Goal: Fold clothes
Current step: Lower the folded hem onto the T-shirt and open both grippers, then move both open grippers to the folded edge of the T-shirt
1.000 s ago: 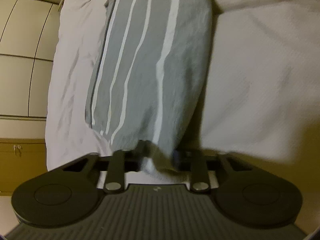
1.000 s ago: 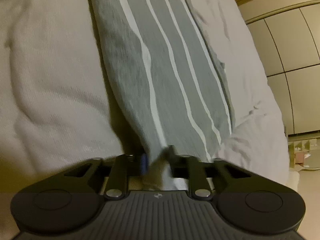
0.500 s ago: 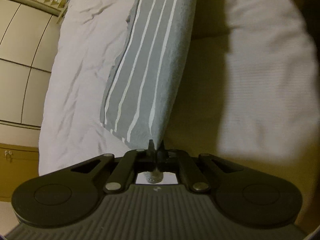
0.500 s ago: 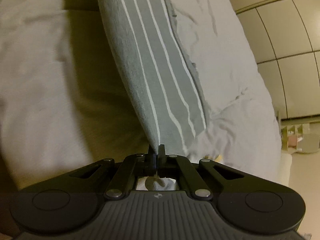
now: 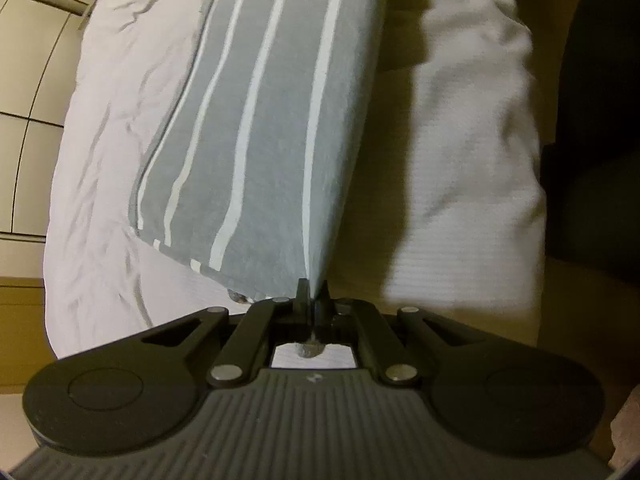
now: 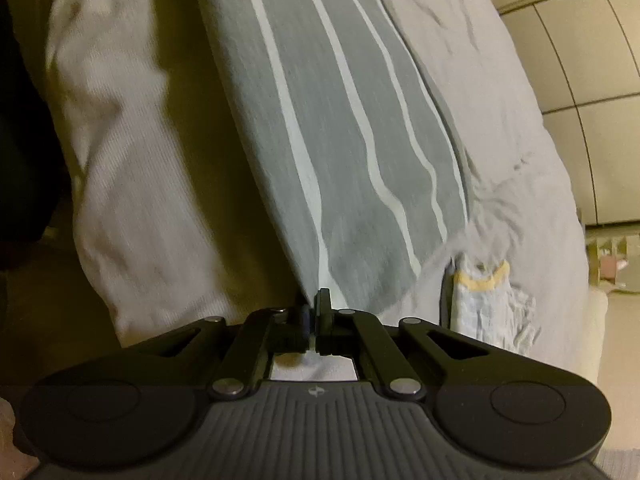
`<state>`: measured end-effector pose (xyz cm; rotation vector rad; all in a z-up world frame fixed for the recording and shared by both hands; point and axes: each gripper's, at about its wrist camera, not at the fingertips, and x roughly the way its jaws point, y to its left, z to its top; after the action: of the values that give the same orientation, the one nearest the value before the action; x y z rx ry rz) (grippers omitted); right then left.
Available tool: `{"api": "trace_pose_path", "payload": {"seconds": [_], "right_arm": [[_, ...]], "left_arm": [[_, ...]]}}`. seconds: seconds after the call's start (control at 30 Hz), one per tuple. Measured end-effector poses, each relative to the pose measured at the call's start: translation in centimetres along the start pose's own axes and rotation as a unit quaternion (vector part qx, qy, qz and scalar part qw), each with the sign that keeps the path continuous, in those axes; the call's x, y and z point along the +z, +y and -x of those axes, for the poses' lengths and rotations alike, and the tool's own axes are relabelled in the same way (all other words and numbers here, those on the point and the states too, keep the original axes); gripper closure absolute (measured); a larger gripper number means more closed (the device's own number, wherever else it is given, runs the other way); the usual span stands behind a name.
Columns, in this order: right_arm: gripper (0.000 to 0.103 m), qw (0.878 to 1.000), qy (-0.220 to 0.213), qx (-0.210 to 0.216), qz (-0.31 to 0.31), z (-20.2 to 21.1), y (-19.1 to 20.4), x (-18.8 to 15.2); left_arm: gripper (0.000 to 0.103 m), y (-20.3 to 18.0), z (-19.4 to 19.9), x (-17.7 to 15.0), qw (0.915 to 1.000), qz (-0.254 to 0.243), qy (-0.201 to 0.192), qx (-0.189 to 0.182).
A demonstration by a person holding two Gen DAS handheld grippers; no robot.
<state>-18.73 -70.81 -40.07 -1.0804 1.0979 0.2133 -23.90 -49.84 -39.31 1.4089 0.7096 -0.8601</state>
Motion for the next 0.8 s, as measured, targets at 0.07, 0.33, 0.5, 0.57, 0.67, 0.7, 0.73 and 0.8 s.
{"api": "trace_pose_path", "payload": {"seconds": [0.07,0.33,0.5,0.57,0.67,0.7,0.73,0.8], "right_arm": [[0.103,1.0,0.02,0.001,-0.009,-0.8,-0.2,-1.1],[0.103,0.994,0.094,0.006,-0.064,-1.1,-0.5,-4.2],[0.103,0.986,0.094,-0.005,-0.139,2.8,0.8,-2.5],[0.103,0.981,0.09,-0.005,-0.17,3.7,0.8,-0.7],[0.1,0.973,0.082,0.0,-0.216,4.7,0.8,3.2],[0.093,0.97,0.077,0.003,-0.232,5.1,0.9,4.6],[0.084,0.966,0.073,0.006,-0.247,5.6,1.0,5.9],[0.076,0.958,0.067,0.006,-0.28,6.5,1.5,9.7]], "left_arm": [[0.103,-0.4,0.0,-0.1,0.9999,0.003,0.01,-0.001],[0.095,-0.1,-0.4,-1.3,0.9996,0.01,0.026,-0.008],[0.091,1.1,0.4,-3.1,0.9995,0.019,0.027,-0.001],[0.089,2.2,0.3,-4.2,0.9993,0.028,0.024,0.007],[0.085,4.0,-0.5,-5.7,0.9993,0.033,0.01,0.013],[0.082,4.6,-0.9,-6.3,0.9995,0.028,0.002,0.015],[0.082,5.2,-1.4,-6.8,0.9996,0.022,-0.008,0.014],[0.079,6.3,-2.8,-7.8,0.9993,0.008,-0.034,0.012]]}}
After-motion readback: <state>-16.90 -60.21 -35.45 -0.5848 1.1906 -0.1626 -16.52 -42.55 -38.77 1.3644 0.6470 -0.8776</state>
